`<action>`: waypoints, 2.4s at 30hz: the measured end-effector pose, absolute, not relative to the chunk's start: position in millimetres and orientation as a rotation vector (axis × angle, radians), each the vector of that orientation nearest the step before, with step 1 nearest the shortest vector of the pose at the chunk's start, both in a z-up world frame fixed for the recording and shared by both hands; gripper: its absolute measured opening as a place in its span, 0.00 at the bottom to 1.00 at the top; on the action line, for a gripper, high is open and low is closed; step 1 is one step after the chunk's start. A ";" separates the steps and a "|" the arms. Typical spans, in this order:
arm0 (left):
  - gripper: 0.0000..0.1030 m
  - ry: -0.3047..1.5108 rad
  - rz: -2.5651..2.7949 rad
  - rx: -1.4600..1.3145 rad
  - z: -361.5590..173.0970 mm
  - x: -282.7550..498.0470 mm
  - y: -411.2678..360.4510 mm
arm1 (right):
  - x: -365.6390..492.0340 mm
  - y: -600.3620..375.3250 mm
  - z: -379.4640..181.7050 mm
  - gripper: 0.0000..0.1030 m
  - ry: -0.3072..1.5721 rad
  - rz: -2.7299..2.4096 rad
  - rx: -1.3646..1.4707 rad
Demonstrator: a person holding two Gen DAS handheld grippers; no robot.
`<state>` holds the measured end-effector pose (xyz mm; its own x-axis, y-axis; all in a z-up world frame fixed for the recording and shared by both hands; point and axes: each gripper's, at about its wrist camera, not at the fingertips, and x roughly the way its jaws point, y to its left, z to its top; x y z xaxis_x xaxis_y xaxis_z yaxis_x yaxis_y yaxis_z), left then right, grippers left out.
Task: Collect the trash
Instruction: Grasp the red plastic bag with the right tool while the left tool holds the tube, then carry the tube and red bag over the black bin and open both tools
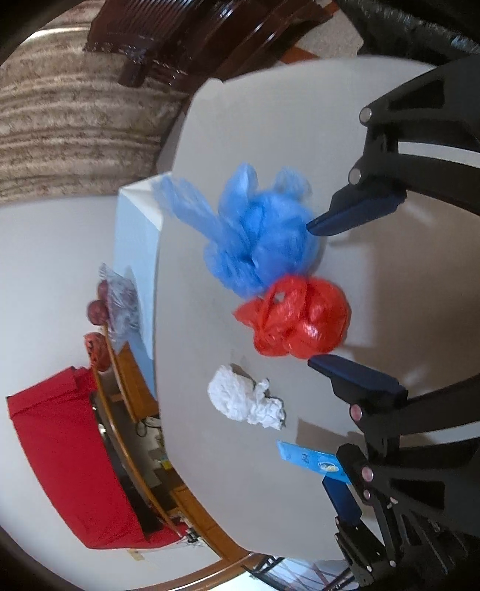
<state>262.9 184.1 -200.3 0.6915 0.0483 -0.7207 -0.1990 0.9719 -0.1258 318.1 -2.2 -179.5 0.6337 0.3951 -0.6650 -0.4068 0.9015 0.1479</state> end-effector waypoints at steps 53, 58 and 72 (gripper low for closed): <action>0.02 0.706 -0.110 -0.167 -151.9 232.1 95.8 | 242.3 -103.3 -114.8 0.39 0.647 0.401 0.045; 0.02 0.694 -0.111 -0.157 -144.6 228.3 90.2 | 237.1 -112.3 -104.4 0.39 0.622 0.392 0.055; 0.02 0.621 -0.200 -0.086 -98.3 204.2 30.8 | 195.9 -167.7 -64.4 0.39 0.536 0.314 0.064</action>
